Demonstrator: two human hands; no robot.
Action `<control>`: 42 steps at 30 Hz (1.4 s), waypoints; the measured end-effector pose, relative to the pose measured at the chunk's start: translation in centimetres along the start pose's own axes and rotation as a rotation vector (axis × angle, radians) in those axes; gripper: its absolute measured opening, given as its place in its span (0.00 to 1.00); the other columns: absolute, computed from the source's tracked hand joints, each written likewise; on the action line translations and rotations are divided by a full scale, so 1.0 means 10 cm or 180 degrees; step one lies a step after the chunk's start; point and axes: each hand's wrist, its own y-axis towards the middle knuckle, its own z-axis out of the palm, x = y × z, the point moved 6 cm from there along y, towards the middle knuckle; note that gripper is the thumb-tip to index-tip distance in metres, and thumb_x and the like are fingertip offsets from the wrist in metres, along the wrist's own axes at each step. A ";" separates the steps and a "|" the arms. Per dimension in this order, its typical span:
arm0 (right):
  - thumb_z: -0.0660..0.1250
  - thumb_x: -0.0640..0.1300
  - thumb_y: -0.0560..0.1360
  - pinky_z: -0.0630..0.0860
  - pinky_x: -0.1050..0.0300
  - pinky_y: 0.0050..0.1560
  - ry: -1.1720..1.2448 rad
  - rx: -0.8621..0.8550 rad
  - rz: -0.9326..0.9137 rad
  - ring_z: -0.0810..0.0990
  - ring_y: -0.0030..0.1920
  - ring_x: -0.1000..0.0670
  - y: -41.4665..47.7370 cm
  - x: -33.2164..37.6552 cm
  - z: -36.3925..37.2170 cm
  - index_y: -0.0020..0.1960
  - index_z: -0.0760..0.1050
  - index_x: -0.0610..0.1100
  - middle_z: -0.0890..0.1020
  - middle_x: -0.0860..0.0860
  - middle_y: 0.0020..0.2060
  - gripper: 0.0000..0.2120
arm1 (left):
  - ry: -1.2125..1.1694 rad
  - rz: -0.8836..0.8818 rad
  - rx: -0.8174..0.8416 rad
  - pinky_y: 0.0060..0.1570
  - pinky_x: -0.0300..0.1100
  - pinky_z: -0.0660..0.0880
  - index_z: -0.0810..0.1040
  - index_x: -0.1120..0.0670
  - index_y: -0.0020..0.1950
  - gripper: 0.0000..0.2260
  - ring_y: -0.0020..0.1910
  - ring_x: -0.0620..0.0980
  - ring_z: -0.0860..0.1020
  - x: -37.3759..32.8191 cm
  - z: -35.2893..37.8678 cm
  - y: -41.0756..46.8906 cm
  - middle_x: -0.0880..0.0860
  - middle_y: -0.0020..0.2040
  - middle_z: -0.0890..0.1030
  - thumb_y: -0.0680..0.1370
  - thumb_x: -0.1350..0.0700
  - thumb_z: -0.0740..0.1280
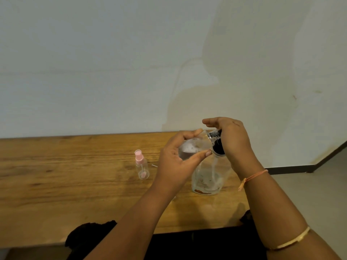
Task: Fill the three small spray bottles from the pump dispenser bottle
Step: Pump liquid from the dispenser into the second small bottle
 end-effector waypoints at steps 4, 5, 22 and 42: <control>0.52 0.37 0.77 0.71 0.55 0.58 -0.0081 0.0039 -0.0044 0.74 0.55 0.52 0.02 0.05 -0.01 0.54 0.80 0.45 0.78 0.51 0.52 0.18 | 0.0148 0.0087 0.0025 0.52 0.26 0.71 0.76 0.41 0.45 0.18 0.54 0.32 0.76 -0.04 -0.01 0.03 0.28 0.48 0.79 0.65 0.60 0.77; 0.52 0.37 0.77 0.71 0.53 0.59 -0.0135 0.0082 -0.0047 0.74 0.56 0.51 0.02 0.06 0.00 0.54 0.80 0.44 0.79 0.49 0.53 0.18 | 0.0125 0.0070 0.0027 0.53 0.27 0.72 0.76 0.41 0.45 0.18 0.55 0.32 0.76 -0.02 -0.02 0.04 0.29 0.48 0.79 0.65 0.60 0.77; 0.51 0.37 0.78 0.68 0.60 0.51 -0.0184 0.0115 -0.0107 0.72 0.54 0.53 0.01 0.05 -0.03 0.54 0.79 0.45 0.77 0.50 0.55 0.18 | 0.0161 0.0067 0.0080 0.53 0.28 0.72 0.75 0.42 0.44 0.18 0.54 0.31 0.76 -0.02 -0.01 0.04 0.28 0.47 0.79 0.65 0.61 0.77; 0.52 0.39 0.78 0.68 0.58 0.54 -0.0125 0.0026 0.0005 0.72 0.53 0.54 0.01 0.00 -0.01 0.53 0.80 0.45 0.75 0.53 0.50 0.18 | 0.0058 -0.0065 0.0153 0.51 0.28 0.74 0.76 0.45 0.44 0.17 0.54 0.32 0.77 0.00 -0.01 0.06 0.28 0.47 0.79 0.65 0.62 0.77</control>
